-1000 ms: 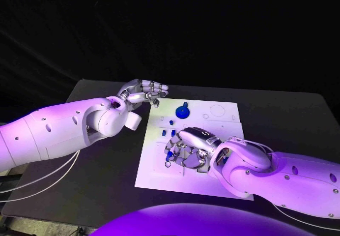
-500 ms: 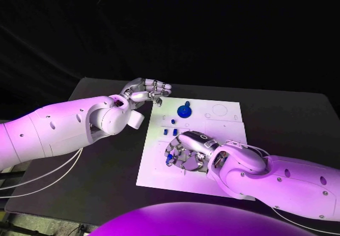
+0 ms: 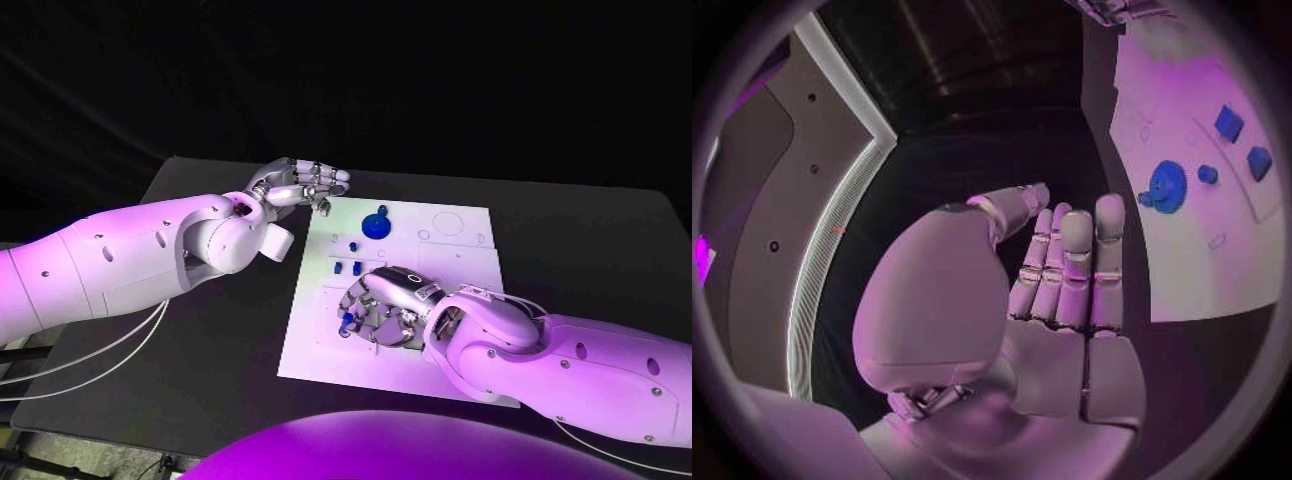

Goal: Assemble the parts on the task board

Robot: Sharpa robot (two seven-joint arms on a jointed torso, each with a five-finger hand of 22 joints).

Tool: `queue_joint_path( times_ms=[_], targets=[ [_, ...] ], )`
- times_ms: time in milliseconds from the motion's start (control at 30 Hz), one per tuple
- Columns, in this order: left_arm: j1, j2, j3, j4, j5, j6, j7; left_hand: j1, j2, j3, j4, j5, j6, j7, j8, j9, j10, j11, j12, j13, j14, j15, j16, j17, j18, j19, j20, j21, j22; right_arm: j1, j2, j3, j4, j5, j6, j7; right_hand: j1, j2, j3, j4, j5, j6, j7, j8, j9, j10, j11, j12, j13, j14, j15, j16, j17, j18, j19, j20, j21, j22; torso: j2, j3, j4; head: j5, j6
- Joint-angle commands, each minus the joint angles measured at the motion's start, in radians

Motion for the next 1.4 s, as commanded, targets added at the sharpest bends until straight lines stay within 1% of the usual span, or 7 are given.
queue_joint_path(
  times_ms=[33,367,567,767,1067,1167,1400],
  targets=[
    [0.000,0.001,0.001,0.001,-0.003,0.018,0.005,-0.007,0.004,0.001,-0.008,0.003,-0.001,-0.003,0.004,-0.001,-0.007,0.003,0.004,-0.001,-0.006,0.000,0.006,-0.002,0.015,-0.001,0.008,-0.002,-0.001,-0.001,0.002,-0.001,-0.003,-0.018,0.030,-0.001,0.000,0.007,0.003,-0.002,0.003,0.007,0.000,0.059,0.079,0.005,0.003,-0.006,0.001,0.046,-0.007,-0.003,-0.001,-0.003,-0.010,0.000,-0.003,-0.002,0.000,-0.0003,0.0001,0.001,0.000],
    [0.000,0.000,0.001,0.002,-0.004,0.018,0.004,-0.007,0.004,0.001,-0.008,0.003,-0.001,-0.003,0.004,-0.001,-0.007,0.003,0.004,-0.001,-0.006,0.000,0.006,-0.002,0.015,-0.001,0.008,-0.002,-0.001,-0.002,0.007,-0.002,-0.006,-0.019,0.037,0.000,0.000,0.007,0.003,-0.002,0.003,0.007,0.000,0.059,0.079,0.005,0.003,-0.006,0.001,0.046,-0.007,-0.003,-0.001,-0.003,-0.010,0.000,-0.003,-0.002,0.000,-0.0003,0.0007,0.003,0.000],
    [0.000,-0.001,0.001,0.002,-0.005,0.018,0.003,-0.008,0.004,0.001,-0.008,0.003,-0.004,-0.003,0.005,-0.001,-0.008,0.004,0.005,-0.001,-0.007,0.001,0.007,-0.002,0.015,-0.001,0.008,-0.002,-0.001,-0.003,0.008,-0.002,-0.008,-0.019,0.035,0.000,0.000,0.007,0.003,-0.002,0.003,0.007,0.000,0.059,0.079,0.005,0.003,-0.006,0.001,0.046,-0.007,-0.003,-0.001,-0.003,-0.010,0.000,-0.003,-0.002,0.000,-0.0006,0.0000,0.003,0.000],
    [0.000,-0.002,0.001,0.002,-0.005,0.019,0.003,-0.008,0.004,0.001,-0.008,0.003,-0.004,-0.003,0.005,-0.001,-0.008,0.004,0.005,-0.001,-0.007,0.001,0.007,-0.002,0.015,-0.001,0.008,-0.002,-0.001,-0.004,0.012,-0.002,-0.010,-0.019,0.034,-0.001,-0.002,0.006,0.004,-0.004,0.003,0.005,0.001,0.060,0.081,0.006,0.003,-0.007,0.002,0.046,-0.007,-0.003,-0.001,-0.003,-0.011,0.001,-0.004,-0.002,0.000,-0.0002,0.0003,0.004,0.000],
    [0.000,-0.004,0.001,0.002,-0.006,0.019,0.002,-0.008,0.004,0.001,-0.008,0.003,-0.004,-0.003,0.005,-0.001,-0.008,0.004,0.005,-0.001,-0.007,0.001,0.007,-0.002,0.015,-0.001,0.008,-0.002,-0.001,-0.008,0.010,-0.003,-0.003,-0.022,0.014,0.003,-0.002,0.006,0.004,-0.004,0.003,0.005,0.001,0.060,0.081,0.006,0.003,-0.007,0.002,0.046,-0.007,-0.003,-0.001,-0.003,-0.011,0.001,-0.004,-0.002,0.000,-0.0002,-0.0001,0.007,0.000],
    [0.000,-0.005,0.001,0.002,-0.006,0.020,0.001,-0.008,0.004,0.001,-0.008,0.003,-0.004,-0.003,0.005,-0.001,-0.008,0.004,0.005,-0.001,-0.007,0.001,0.007,-0.002,0.015,-0.001,0.008,-0.002,-0.001,-0.009,0.008,-0.003,-0.001,-0.025,0.008,0.005,-0.003,0.007,0.004,-0.005,0.003,0.004,0.001,0.061,0.082,0.006,0.003,-0.008,0.002,0.046,-0.007,-0.003,-0.001,-0.003,-0.010,0.001,-0.004,-0.001,0.000,0.0003,-0.0003,0.008,0.000],
    [0.000,-0.005,0.001,0.002,-0.008,0.021,0.001,-0.008,0.004,0.001,-0.008,0.003,-0.004,-0.003,0.005,-0.001,-0.008,0.004,0.005,-0.001,-0.007,0.001,0.007,-0.002,0.015,-0.001,0.008,-0.002,-0.001,-0.010,0.006,-0.003,0.003,-0.029,-0.001,0.007,-0.003,0.007,0.004,-0.005,0.003,0.004,0.001,0.061,0.082,0.006,0.003,-0.008,0.002,0.046,-0.007,-0.003,-0.001,-0.003,-0.010,0.001,-0.004,-0.001,0.000,-0.0001,0.0002,0.009,0.000]
  ],
)
